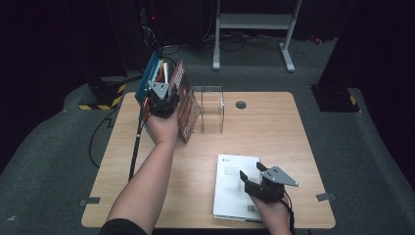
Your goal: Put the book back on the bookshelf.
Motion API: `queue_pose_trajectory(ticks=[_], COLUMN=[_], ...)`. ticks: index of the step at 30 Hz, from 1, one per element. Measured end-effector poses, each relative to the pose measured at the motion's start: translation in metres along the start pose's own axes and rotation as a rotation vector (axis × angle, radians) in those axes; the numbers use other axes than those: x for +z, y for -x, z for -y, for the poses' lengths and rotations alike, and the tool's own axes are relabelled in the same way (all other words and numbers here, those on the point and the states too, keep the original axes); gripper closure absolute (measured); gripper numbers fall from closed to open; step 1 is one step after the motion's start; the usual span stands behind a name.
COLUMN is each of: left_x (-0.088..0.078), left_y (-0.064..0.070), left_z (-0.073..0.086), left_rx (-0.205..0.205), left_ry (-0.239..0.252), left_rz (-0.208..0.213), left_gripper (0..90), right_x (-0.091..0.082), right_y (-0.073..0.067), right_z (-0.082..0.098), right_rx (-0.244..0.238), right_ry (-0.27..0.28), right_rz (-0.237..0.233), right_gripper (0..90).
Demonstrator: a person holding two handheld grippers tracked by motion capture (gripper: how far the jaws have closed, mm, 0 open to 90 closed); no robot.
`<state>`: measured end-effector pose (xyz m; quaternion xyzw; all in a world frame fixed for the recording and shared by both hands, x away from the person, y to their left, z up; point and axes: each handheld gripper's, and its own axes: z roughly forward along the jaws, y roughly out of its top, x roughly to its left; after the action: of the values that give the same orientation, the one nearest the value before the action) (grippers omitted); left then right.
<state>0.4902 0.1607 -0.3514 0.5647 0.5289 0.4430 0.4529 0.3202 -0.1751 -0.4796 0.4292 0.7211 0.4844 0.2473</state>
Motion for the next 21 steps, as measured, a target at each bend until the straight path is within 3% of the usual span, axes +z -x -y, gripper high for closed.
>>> queue_pose_trajectory(ticks=[21], left_x=[-0.005], left_y=[0.001], left_z=[-0.015], left_rx=[0.023], left_ry=[0.023], left_rz=[-0.019], left_gripper=[62.0], right_x=[0.000], right_y=[0.000], right_z=[0.000], right_rx=[0.000], right_ry=[-0.002], right_rz=[-0.004], right_gripper=[28.8])
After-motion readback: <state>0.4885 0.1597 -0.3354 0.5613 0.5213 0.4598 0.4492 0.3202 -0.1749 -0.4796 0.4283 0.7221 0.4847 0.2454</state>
